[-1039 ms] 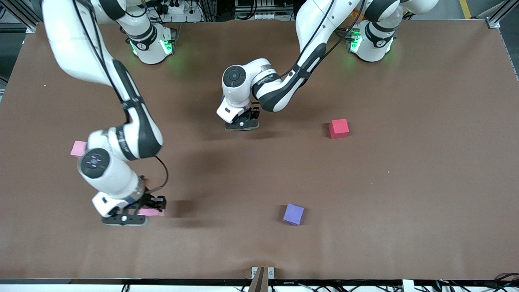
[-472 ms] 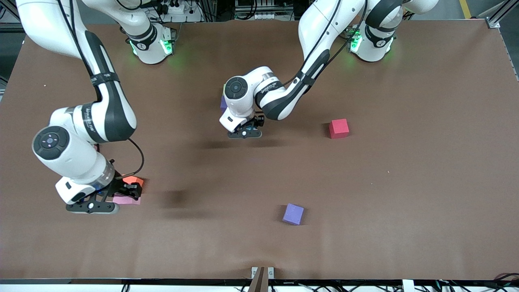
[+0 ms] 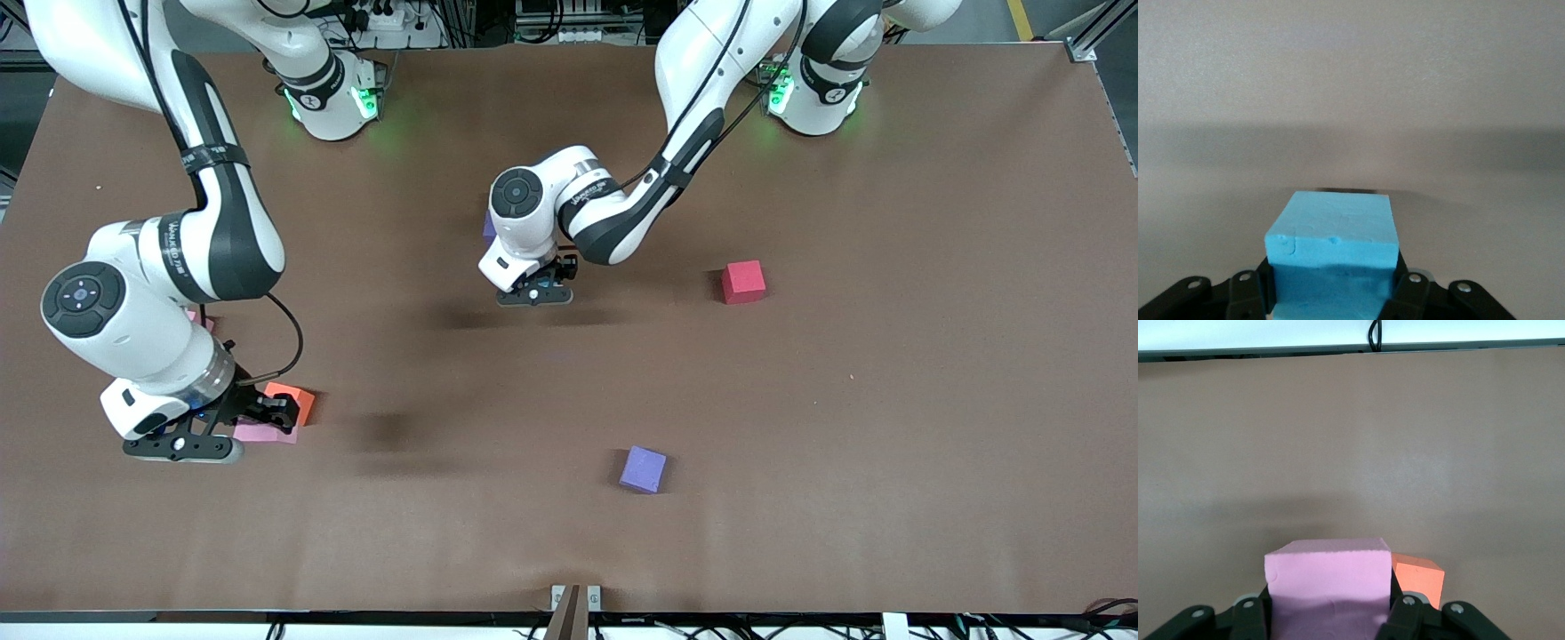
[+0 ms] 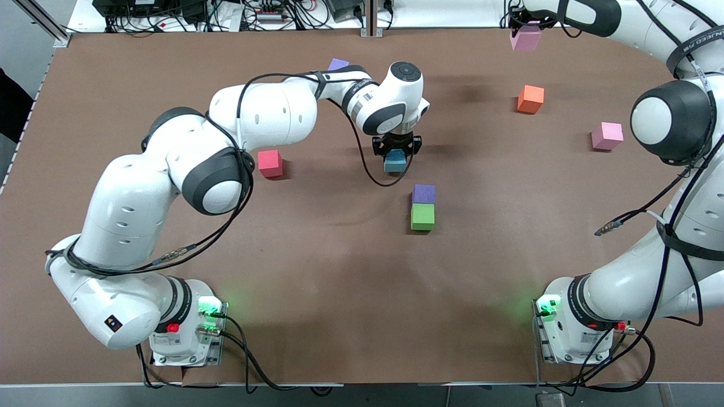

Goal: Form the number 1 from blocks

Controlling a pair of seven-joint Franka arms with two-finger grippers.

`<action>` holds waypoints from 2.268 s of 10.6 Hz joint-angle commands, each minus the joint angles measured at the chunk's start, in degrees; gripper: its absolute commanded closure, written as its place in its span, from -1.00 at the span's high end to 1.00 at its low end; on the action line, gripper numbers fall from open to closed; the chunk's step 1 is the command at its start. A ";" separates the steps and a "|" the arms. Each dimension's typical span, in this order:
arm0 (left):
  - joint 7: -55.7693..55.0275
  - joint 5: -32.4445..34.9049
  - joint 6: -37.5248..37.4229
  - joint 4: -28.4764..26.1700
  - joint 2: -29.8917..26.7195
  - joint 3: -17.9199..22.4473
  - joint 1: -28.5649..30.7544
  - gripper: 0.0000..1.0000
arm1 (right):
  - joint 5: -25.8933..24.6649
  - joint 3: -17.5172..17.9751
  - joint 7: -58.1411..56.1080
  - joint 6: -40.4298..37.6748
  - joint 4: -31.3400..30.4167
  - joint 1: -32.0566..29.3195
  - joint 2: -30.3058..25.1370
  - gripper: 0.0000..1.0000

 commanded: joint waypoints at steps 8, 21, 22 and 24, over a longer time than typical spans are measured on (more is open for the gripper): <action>-7.02 -0.80 7.47 2.17 2.91 2.20 -7.72 -1.00 | 1.41 0.25 -0.69 -0.35 -2.05 -0.97 -1.77 -1.00; -7.28 -0.89 7.55 2.34 2.99 3.25 -9.13 -1.00 | 1.32 0.34 0.11 -0.88 -2.14 -0.88 -1.60 -1.00; -7.37 -0.89 8.16 2.34 2.99 3.26 -9.13 -1.00 | 1.32 0.34 0.54 -0.79 -2.14 -0.70 -1.60 -1.00; -7.72 -0.89 9.22 2.34 2.99 3.26 -9.22 -1.00 | 1.41 0.34 1.07 -0.79 -2.14 -0.35 -1.51 -1.00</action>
